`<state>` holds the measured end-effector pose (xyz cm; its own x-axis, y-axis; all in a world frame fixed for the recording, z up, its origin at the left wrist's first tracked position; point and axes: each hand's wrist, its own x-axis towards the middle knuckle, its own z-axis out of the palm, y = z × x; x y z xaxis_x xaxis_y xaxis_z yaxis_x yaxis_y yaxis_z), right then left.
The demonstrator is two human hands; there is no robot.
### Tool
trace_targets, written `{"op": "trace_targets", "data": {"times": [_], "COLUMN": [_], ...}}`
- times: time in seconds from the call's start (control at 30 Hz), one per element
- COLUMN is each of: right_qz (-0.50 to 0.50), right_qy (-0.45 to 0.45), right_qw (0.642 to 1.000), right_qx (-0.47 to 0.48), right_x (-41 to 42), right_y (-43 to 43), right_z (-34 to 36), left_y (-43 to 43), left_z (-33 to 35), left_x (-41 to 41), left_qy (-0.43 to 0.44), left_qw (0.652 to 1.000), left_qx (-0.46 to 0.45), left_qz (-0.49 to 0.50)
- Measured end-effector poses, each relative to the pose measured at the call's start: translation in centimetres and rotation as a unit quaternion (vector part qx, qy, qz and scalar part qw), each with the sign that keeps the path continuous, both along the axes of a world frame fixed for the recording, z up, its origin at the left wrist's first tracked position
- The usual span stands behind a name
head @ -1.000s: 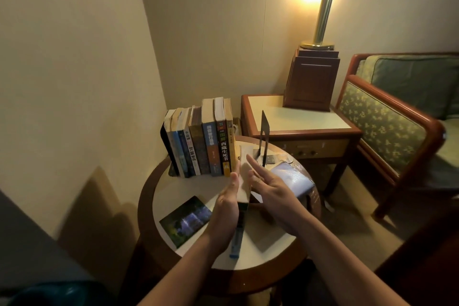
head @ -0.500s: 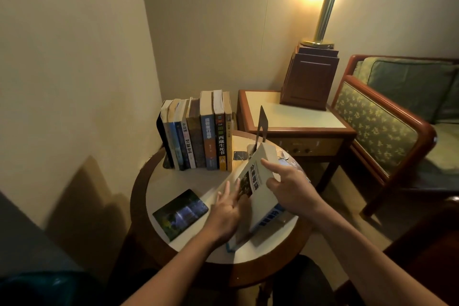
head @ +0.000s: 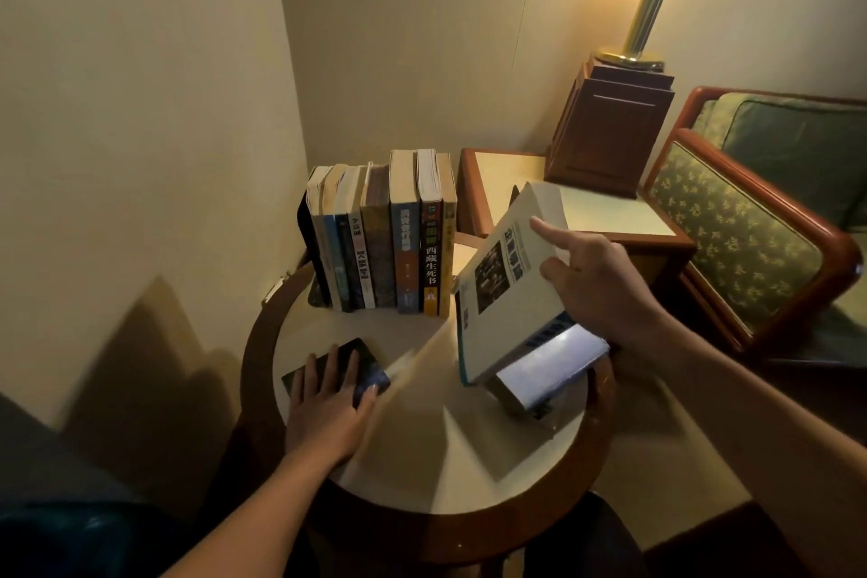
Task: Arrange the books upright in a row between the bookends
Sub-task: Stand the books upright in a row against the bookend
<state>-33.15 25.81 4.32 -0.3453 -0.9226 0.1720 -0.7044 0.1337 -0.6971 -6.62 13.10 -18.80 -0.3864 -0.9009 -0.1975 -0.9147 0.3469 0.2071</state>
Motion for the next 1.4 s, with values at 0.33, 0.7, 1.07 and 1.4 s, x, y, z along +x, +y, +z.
{"op": "trace_targets", "data": {"times": [0.33,0.7,1.07,1.4], "right_qz": [-0.018,0.037,0.107,0.084], "right_qy": [0.055,0.109,0.075,0.08], "right_qw": [0.998,0.988,0.991,0.993], "right_qx": [-0.026,0.098,0.024,-0.01], "right_x": [-1.8,-2.2,-2.4,-2.5], "right_y": [-8.3,-18.0,-14.5,-16.2], "right_z": [-0.3,-2.6,-6.4,-8.1], "left_y": [-1.7,-3.0,-2.7,-2.6], "left_z": [-1.6,-2.9,-2.4,-2.3], "left_x": [-0.1,-0.1,-0.3,-0.3], "left_qy": [0.029,0.024,0.031,0.039], "left_qw": [0.994,0.992,0.992,0.992], "left_qx": [-0.103,-0.12,-0.12,-0.117], "left_qz": [0.004,-0.004,-0.001,0.001]}}
